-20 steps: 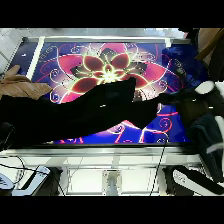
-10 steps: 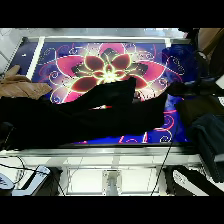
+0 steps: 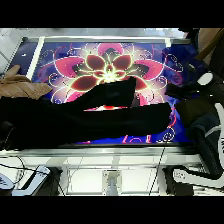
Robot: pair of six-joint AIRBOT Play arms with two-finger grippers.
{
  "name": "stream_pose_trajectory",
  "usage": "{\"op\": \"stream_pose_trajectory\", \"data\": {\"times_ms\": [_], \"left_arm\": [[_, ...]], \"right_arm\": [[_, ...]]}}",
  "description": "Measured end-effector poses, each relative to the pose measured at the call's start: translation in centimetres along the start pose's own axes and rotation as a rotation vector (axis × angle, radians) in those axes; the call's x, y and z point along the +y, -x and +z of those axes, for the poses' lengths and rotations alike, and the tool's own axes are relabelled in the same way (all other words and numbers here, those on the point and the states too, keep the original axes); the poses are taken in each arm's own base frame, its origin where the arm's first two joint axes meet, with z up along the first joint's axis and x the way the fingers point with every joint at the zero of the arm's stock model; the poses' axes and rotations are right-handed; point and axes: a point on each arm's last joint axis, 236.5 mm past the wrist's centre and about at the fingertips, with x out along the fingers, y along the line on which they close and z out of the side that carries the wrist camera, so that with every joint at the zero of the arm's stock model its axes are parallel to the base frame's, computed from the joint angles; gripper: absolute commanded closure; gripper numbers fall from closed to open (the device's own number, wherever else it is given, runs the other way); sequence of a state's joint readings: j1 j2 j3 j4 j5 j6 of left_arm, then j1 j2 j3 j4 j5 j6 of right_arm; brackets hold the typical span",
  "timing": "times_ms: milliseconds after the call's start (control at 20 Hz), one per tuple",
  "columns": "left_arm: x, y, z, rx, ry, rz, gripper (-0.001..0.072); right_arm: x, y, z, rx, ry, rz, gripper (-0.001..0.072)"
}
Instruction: Fold the clothes and pants, and hang the long-sleeved shirts on hangers.
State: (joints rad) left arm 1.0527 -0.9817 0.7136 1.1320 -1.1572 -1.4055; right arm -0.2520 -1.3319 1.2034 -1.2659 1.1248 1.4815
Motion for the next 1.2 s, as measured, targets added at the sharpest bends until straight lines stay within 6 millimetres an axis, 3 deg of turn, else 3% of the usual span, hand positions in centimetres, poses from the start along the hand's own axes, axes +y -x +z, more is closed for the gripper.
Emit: {"op": "stream_pose_trajectory", "data": {"times_ms": [150, 250, 400, 500, 700, 1200], "left_arm": [[0.0, 0.0, 0.0, 0.0, 0.0, 0.0, 0.0062], [0.0, 0.0, 0.0, 0.0, 0.0, 0.0, 0.0061], [0.0, 0.0, 0.0, 0.0, -0.001, 0.0, 0.0061], [0.0, 0.0, 0.0, 0.0, -0.016, 0.0, 0.0061], [0.0, 0.0, 0.0, 0.0, -0.027, 0.0, 0.0061], [0.0, 0.0, 0.0, -0.001, -0.033, 0.0, 0.0062]], "right_arm": [[-4.9, 2.8, -3.0, 0.003, -0.079, -0.055, 0.0368], [-6.8, 3.2, -6.8, 0.029, -0.152, -0.047, 0.036], [-6.5, 1.2, -12.3, 0.097, -0.257, 0.059, 0.036], [-5.6, -0.3, -14.4, 0.124, -0.308, 0.123, 0.0361], [-4.9, -2.7, -16.3, 0.158, -0.361, 0.184, 0.0362], [-5.5, -6.4, -15.8, 0.147, -0.455, 0.218, 0.0376]]}}
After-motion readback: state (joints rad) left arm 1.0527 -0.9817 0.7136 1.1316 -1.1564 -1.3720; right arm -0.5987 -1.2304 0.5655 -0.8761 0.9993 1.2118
